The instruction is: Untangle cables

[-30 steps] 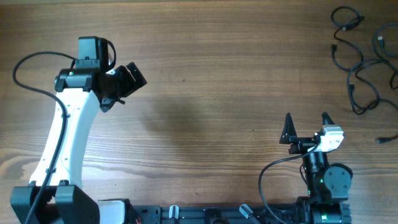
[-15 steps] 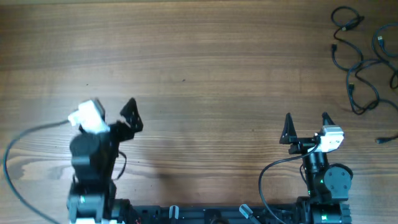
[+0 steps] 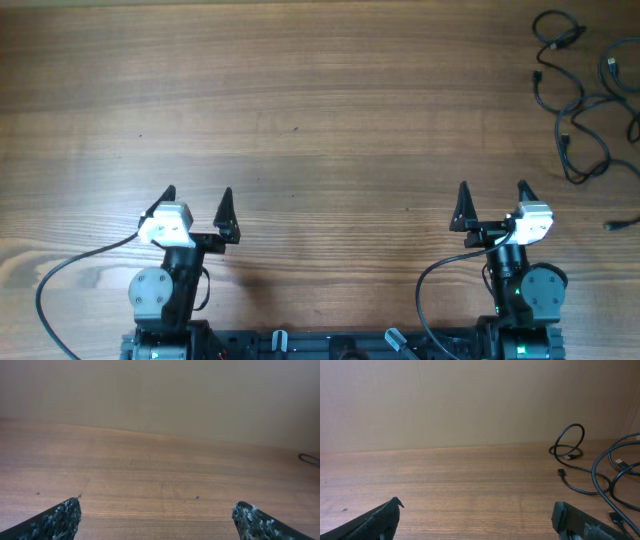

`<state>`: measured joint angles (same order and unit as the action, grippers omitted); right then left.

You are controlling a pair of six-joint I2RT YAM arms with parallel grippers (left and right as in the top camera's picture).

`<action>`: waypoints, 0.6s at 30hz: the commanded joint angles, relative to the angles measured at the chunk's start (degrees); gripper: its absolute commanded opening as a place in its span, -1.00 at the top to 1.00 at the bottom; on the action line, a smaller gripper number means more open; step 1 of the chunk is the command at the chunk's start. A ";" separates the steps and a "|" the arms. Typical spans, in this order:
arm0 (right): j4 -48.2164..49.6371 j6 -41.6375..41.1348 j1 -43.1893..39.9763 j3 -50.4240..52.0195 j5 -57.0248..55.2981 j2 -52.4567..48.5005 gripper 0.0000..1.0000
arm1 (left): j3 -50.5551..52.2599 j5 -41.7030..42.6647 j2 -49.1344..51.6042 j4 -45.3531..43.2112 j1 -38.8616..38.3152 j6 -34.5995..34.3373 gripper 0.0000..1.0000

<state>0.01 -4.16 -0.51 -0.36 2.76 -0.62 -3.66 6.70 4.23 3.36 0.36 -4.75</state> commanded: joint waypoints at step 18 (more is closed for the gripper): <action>0.11 1.01 0.02 0.09 0.72 0.42 -0.99 | 1.84 0.72 -4.07 3.69 -0.15 1.33 -1.00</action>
<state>0.01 -4.16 -0.51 -0.36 2.76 -0.62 -2.39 6.76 0.75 7.27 0.36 -4.54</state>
